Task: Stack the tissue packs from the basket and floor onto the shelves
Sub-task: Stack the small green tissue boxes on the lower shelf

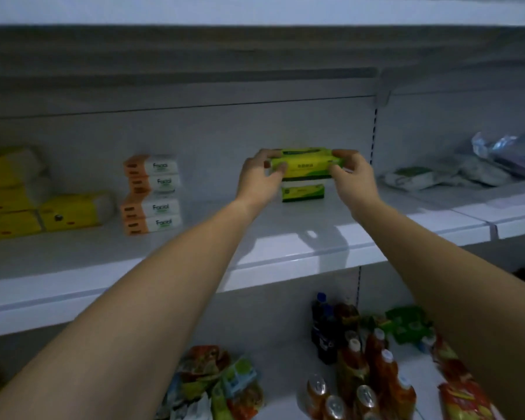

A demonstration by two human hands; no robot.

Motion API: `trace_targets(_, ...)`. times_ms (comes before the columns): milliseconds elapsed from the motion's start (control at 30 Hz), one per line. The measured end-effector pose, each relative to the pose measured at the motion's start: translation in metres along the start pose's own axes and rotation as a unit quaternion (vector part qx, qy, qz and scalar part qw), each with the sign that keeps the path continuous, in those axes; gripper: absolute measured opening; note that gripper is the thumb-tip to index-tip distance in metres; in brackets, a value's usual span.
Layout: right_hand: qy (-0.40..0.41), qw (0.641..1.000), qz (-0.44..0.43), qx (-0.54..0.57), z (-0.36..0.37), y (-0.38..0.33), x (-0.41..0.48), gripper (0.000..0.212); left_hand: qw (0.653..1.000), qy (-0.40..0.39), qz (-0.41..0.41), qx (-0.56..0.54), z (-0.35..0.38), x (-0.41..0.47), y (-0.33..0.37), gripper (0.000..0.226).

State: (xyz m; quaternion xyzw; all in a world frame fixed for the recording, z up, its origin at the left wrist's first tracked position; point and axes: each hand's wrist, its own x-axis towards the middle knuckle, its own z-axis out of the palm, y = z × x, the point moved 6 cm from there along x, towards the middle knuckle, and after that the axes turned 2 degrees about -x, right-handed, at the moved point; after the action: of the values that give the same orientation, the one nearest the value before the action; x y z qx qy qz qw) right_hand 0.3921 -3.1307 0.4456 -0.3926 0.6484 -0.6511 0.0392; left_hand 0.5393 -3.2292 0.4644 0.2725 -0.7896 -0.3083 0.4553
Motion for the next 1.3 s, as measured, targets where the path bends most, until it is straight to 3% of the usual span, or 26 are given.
trace_targets(267,0.053,0.998,-0.015,-0.029,0.014,0.046,0.102,0.032,0.998,0.038,0.035,0.019,0.054,0.087,-0.036,0.029)
trace_targets(533,0.038,0.998,-0.027,-0.042,0.041,0.068,0.135,0.045,0.998,0.060,0.029,0.012,0.072,0.127,-0.063,0.030)
trace_targets(667,0.018,0.998,-0.021,-0.061,0.054,0.074,0.134,0.041,0.998,0.061,0.000,0.014,0.074,0.136,-0.070,0.014)
trace_targets(767,-0.032,0.993,-0.003,-0.112,0.065,0.075,0.132,0.050,0.998,0.059,0.004,0.032,0.075,0.140,-0.071,0.027)
trace_targets(967,-0.110,0.966,-0.040,-0.228,0.079,0.068,0.125,0.055,0.999,-0.017,-0.037,0.023,0.083,0.137,-0.076,0.048)
trace_targets(1300,-0.151,0.930,-0.087,-0.324,0.077,0.014,0.044,0.057,0.972,-0.104,-0.089,0.190,0.012,0.057,-0.077,0.060)
